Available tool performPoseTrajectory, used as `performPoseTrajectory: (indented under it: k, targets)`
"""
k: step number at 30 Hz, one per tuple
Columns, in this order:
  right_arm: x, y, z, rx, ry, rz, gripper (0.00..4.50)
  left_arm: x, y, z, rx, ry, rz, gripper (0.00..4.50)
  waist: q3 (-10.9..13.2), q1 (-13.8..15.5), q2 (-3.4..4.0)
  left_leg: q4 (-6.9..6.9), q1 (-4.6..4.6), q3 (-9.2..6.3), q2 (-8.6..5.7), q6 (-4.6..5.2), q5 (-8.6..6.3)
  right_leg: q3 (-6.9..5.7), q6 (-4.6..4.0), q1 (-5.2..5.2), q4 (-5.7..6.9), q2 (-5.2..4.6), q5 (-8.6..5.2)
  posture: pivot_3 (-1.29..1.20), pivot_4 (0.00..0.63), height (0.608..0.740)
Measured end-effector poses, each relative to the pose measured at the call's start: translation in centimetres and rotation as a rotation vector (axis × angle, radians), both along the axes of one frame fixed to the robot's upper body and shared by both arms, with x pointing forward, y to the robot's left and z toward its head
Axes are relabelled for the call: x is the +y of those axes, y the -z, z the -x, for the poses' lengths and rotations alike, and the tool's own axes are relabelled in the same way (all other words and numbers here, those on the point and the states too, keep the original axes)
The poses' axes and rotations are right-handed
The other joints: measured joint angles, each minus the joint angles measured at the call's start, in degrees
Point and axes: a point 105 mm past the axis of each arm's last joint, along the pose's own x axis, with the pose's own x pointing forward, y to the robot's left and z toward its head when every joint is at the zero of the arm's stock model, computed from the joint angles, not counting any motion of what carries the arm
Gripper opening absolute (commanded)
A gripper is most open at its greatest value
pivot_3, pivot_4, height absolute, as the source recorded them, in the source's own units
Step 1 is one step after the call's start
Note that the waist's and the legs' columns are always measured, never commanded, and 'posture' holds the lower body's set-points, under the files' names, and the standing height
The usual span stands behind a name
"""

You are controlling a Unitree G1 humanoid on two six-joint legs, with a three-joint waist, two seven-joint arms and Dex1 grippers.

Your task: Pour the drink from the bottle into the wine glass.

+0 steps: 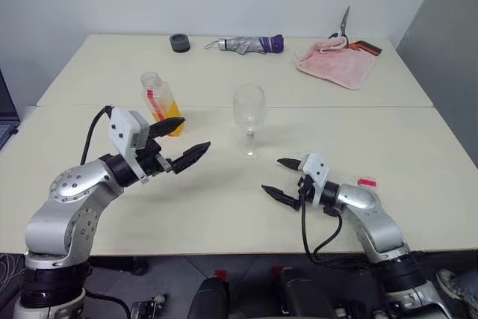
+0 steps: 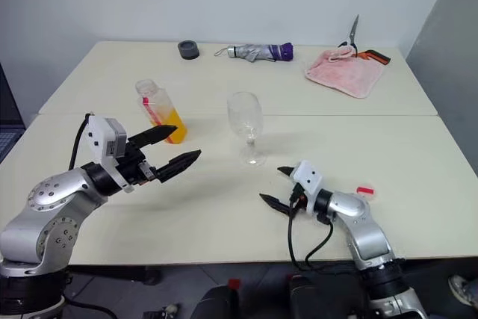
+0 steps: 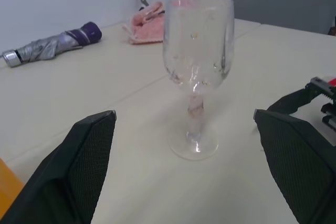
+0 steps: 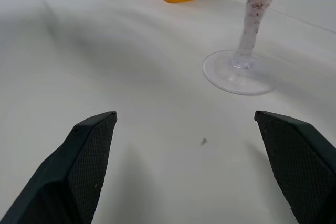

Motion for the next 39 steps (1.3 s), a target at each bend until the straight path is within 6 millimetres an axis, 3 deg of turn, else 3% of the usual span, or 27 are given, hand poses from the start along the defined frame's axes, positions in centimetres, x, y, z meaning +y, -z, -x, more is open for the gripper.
performPoseTrajectory:
  k: [5, 14, 23, 30, 39]
  targets:
    - [-0.1, -2.8, 1.3, -0.030, -0.048, -0.025, 4.49, 2.5, 3.6, -0.3, 0.061, -0.196, 0.009, 4.50, 0.00, 0.26, -0.02, 0.05, -0.01, -0.11, -0.01, 0.00, 0.00, -0.04, 0.02, 0.03, 0.00, 0.00, -0.01, 0.00, 0.150, 0.740]
    - [0.4, -5.8, 3.5, -0.067, -0.166, -0.041, 4.49, 6.4, 5.9, -1.9, 0.056, -0.462, -0.008, 4.50, 0.00, 0.62, -0.04, 0.07, -0.01, -0.09, -0.04, 0.00, 0.00, -0.10, 0.06, 0.04, -0.02, 0.00, -0.03, 0.00, 0.150, 0.740]
    - [0.5, -6.3, 3.7, -0.075, -0.136, -0.030, 4.49, 7.7, 3.7, -5.2, -0.022, -0.542, 0.006, 4.50, -0.01, 1.13, -0.06, 0.07, -0.05, -0.08, -0.08, 0.00, 0.00, -0.15, 0.01, 0.03, -0.03, 0.02, 0.00, 0.00, 0.150, 0.740]
    - [0.4, -6.4, 3.4, -0.081, -0.113, -0.026, 4.49, 8.5, 3.6, -7.1, -0.001, -0.564, 0.032, 4.50, -0.01, 1.18, -0.06, 0.08, -0.07, -0.11, -0.10, 0.00, 0.00, -0.21, 0.00, 0.03, -0.03, 0.02, 0.00, 0.00, 0.150, 0.740]
    - [0.8, -6.4, 3.4, -0.086, -0.116, -0.025, 4.49, 7.7, 2.7, -9.6, -0.004, -0.490, 0.005, 4.50, -0.01, 1.43, -0.07, 0.11, -0.11, -0.14, -0.14, -0.01, 0.01, -0.26, 0.00, 0.03, -0.03, 0.03, 0.01, 0.00, 0.150, 0.740]
